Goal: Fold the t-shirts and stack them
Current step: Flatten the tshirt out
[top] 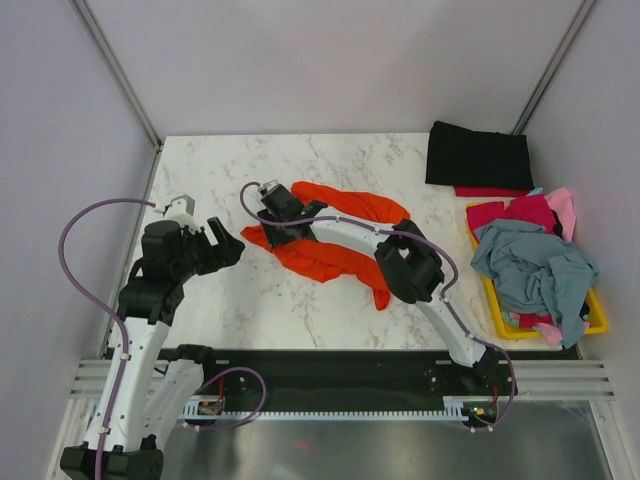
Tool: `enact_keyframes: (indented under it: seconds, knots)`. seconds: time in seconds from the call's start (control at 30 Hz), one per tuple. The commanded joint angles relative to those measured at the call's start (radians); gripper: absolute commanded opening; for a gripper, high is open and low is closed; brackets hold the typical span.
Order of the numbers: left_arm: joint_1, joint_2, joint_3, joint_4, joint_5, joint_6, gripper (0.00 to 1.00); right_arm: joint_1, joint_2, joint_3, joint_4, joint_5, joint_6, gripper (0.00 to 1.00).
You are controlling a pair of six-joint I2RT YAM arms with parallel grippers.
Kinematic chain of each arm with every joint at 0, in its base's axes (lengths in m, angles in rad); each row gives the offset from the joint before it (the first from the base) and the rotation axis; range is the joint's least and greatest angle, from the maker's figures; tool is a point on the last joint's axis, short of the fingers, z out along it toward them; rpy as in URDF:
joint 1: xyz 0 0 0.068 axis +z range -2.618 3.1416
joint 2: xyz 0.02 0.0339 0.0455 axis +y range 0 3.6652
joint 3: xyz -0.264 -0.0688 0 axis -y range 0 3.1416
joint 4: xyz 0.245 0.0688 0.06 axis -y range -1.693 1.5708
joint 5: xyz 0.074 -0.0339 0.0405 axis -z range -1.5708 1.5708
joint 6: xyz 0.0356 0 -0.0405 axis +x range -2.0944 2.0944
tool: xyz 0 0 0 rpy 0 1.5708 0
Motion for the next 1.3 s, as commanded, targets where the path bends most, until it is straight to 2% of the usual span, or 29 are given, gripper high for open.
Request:
enact_keyframes:
  seconds: [0.0, 0.13, 0.17, 0.23, 0.57, 0.7, 0.73, 0.77, 0.8, 0.9, 0.93, 1.0, 1.03, 1.1, 1.13, 1.27]
  knots:
    - [-0.004, -0.006, 0.005, 0.020, 0.009, 0.002, 0.86, 0.007, 0.015, 0.056, -0.012, 0.042, -0.017, 0.55]
    - [-0.004, -0.008, 0.005, 0.022, 0.009, 0.002, 0.86, 0.007, 0.021, 0.053, -0.011, 0.055, -0.017, 0.52]
    - [-0.004, -0.010, 0.005, 0.022, 0.009, 0.000, 0.86, 0.007, 0.020, 0.051, -0.011, 0.060, -0.017, 0.46]
    - [-0.003, -0.010, 0.004, 0.022, 0.011, 0.000, 0.86, 0.007, 0.015, 0.050, -0.011, 0.078, -0.014, 0.41]
    - [-0.004, -0.013, 0.002, 0.022, 0.005, -0.001, 0.85, -0.001, 0.000, 0.071, -0.006, 0.131, -0.043, 0.23]
    - [-0.004, -0.011, 0.001, 0.020, 0.005, -0.001, 0.85, -0.018, -0.025, 0.071, -0.005, 0.114, -0.041, 0.20]
    - [-0.004, -0.011, 0.001, 0.022, 0.005, -0.001, 0.85, -0.021, -0.029, 0.073, -0.006, 0.108, -0.046, 0.17]
    - [-0.004, -0.010, 0.001, 0.022, 0.002, -0.001, 0.85, -0.028, -0.042, 0.071, -0.006, 0.103, -0.048, 0.06]
    - [-0.004, -0.011, 0.001, 0.022, -0.001, -0.001, 0.85, -0.032, -0.054, 0.070, -0.008, 0.100, -0.049, 0.00]
    - [-0.004, -0.010, 0.002, 0.019, -0.009, 0.000, 0.85, -0.067, -0.135, 0.030, -0.011, 0.103, -0.060, 0.00]
    - [-0.004, -0.010, 0.002, 0.020, -0.009, 0.000, 0.85, -0.082, -0.208, -0.005, -0.012, 0.118, -0.075, 0.00]
    - [-0.004, -0.011, 0.002, 0.019, -0.007, 0.003, 0.85, -0.107, -0.300, -0.047, -0.026, 0.211, -0.115, 0.00]
    - [-0.004, -0.013, 0.002, 0.019, -0.007, 0.003, 0.85, -0.108, -0.409, -0.103, -0.038, 0.368, -0.170, 0.00]
    - [-0.004, -0.011, 0.002, 0.020, -0.007, 0.006, 0.85, -0.114, -0.524, -0.177, -0.035, 0.495, -0.210, 0.00]
    - [-0.003, -0.005, 0.002, 0.019, -0.009, 0.008, 0.85, -0.122, -0.636, -0.255, -0.032, 0.576, -0.224, 0.00]
    - [-0.004, 0.056, 0.008, 0.040, -0.017, 0.005, 0.85, -0.188, -0.876, -0.456, -0.008, 0.595, -0.242, 0.00]
